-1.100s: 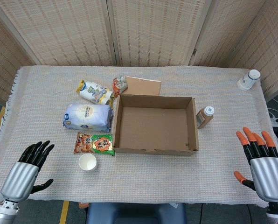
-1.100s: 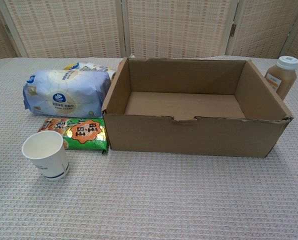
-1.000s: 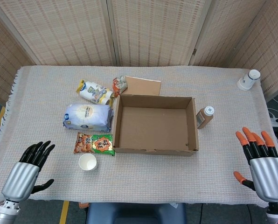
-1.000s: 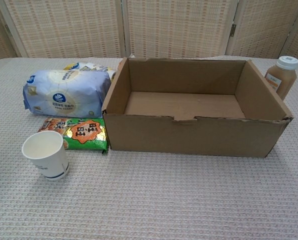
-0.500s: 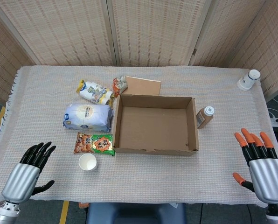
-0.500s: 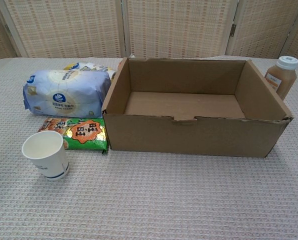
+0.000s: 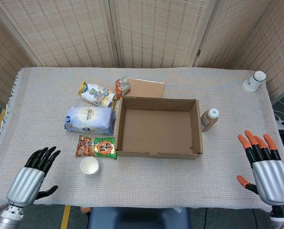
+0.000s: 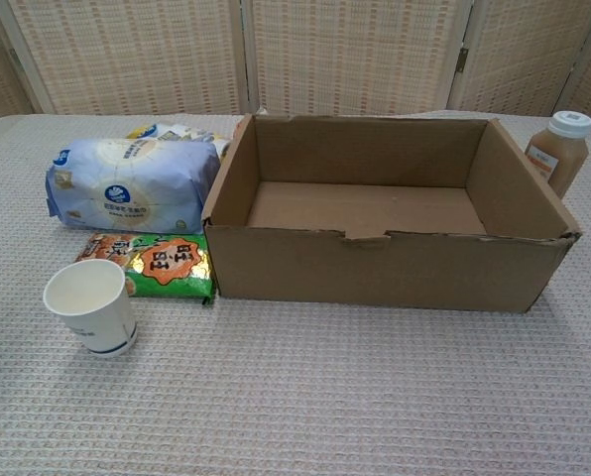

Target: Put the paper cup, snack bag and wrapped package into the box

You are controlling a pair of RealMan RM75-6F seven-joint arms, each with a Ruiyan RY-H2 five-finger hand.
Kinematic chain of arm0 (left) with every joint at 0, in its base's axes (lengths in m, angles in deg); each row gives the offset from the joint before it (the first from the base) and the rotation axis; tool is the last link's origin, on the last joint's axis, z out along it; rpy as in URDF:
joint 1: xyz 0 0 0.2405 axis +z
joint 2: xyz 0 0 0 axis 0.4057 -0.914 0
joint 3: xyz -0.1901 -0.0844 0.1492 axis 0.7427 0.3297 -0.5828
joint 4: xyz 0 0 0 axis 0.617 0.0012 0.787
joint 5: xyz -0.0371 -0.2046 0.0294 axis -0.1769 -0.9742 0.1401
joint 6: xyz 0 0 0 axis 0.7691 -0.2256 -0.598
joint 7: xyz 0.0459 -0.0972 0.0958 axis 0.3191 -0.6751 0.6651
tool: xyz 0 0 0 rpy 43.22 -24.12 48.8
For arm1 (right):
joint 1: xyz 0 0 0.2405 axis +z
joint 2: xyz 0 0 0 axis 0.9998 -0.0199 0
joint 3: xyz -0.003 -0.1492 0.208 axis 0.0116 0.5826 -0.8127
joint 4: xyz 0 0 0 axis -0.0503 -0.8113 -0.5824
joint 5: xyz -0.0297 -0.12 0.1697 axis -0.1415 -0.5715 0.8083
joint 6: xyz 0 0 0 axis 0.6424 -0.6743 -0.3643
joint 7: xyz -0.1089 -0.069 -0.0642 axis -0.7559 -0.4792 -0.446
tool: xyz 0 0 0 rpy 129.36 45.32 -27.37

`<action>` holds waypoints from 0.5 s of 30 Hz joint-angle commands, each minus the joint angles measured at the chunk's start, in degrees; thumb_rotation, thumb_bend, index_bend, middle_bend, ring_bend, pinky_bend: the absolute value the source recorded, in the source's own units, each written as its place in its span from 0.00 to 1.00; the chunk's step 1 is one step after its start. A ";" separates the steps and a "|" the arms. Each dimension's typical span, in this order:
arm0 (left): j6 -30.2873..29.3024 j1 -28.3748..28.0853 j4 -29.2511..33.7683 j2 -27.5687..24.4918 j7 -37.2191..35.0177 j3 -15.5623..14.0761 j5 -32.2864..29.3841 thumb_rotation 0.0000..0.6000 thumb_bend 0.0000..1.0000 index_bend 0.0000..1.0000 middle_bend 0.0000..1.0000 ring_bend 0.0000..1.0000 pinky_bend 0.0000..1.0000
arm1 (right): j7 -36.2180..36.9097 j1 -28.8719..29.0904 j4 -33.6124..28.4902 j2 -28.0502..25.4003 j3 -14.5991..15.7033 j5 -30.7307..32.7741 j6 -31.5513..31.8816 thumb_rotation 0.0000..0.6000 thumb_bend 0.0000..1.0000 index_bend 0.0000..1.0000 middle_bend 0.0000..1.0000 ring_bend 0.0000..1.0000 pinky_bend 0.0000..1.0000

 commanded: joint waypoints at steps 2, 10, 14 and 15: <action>1.20 0.08 -0.02 0.95 0.39 -1.26 0.73 1.00 0.14 0.00 0.00 0.00 0.10 | -0.07 -0.18 0.00 0.10 0.27 -0.47 0.11 1.00 0.08 0.06 0.00 0.00 0.00; 5.40 -1.63 -1.16 6.84 2.60 -1.93 1.57 1.00 0.14 0.00 0.00 0.00 0.10 | 0.28 -0.72 0.00 -0.05 0.92 -1.83 0.51 1.00 0.08 0.06 0.00 0.00 0.00; 8.49 -3.25 -0.88 9.24 6.28 -0.78 -1.43 1.00 0.14 0.00 0.00 0.00 0.11 | 0.92 -1.18 0.00 -0.53 1.30 -3.07 1.02 1.00 0.08 0.06 0.00 0.00 0.00; 9.45 -3.79 -0.87 10.09 7.38 -0.34 -2.75 1.00 0.14 0.00 0.00 0.00 0.11 | 1.11 -1.26 0.00 -0.70 1.38 -3.21 1.04 1.00 0.08 0.06 0.00 0.00 0.00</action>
